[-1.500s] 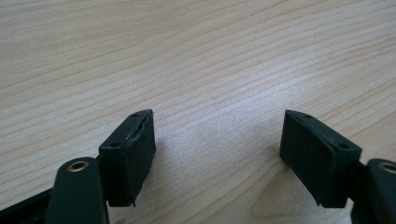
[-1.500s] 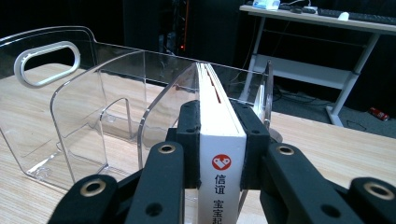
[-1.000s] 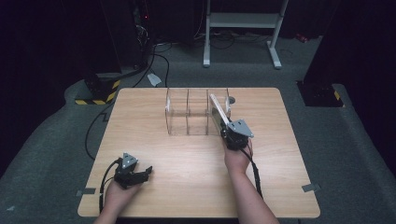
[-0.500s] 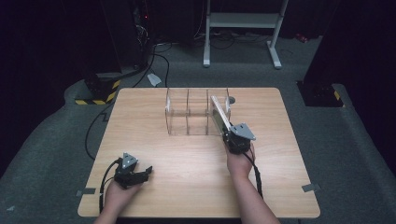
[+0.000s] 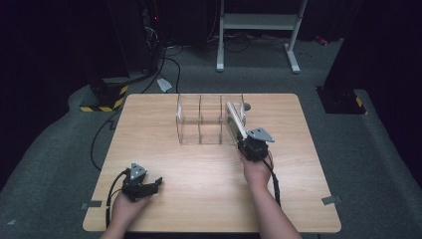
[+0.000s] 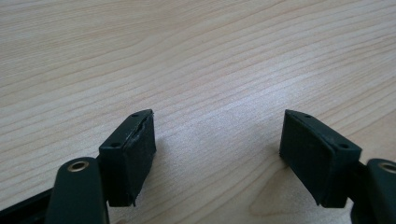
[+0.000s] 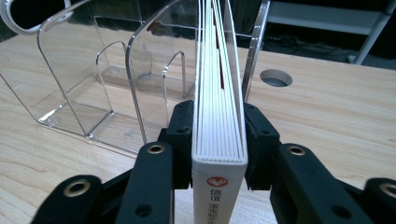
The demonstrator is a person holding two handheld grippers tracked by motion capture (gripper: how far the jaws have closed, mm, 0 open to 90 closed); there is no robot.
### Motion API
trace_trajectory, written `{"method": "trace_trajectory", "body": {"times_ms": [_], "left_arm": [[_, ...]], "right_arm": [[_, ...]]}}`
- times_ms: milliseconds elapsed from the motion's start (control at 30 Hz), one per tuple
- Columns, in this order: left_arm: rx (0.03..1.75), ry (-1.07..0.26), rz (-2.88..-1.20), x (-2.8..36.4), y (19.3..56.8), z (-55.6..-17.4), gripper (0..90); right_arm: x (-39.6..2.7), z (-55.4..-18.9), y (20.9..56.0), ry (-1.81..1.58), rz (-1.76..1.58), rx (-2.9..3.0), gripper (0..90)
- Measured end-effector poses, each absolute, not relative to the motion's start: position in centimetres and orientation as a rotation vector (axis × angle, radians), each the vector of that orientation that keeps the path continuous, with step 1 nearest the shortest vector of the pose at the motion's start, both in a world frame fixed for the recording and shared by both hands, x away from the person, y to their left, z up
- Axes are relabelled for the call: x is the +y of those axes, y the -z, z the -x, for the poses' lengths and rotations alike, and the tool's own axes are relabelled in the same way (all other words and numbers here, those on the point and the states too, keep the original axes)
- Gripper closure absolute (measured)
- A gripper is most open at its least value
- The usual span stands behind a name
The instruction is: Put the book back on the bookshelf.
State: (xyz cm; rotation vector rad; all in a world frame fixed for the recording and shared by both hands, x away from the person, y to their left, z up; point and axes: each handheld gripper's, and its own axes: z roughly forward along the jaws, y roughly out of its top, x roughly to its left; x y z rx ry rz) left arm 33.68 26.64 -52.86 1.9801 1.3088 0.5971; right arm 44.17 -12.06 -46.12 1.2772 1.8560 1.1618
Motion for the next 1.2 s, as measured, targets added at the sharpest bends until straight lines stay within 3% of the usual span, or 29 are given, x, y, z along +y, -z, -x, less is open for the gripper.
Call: {"method": "trace_trajectory", "body": {"times_ms": [1200], "left_arm": [[1.309,-0.595,-1.979,26.6,52.9,-33.7,26.9]], "right_arm": [[-9.6,-45.1,46.3,-1.094,-1.237,1.734,75.1]]}}
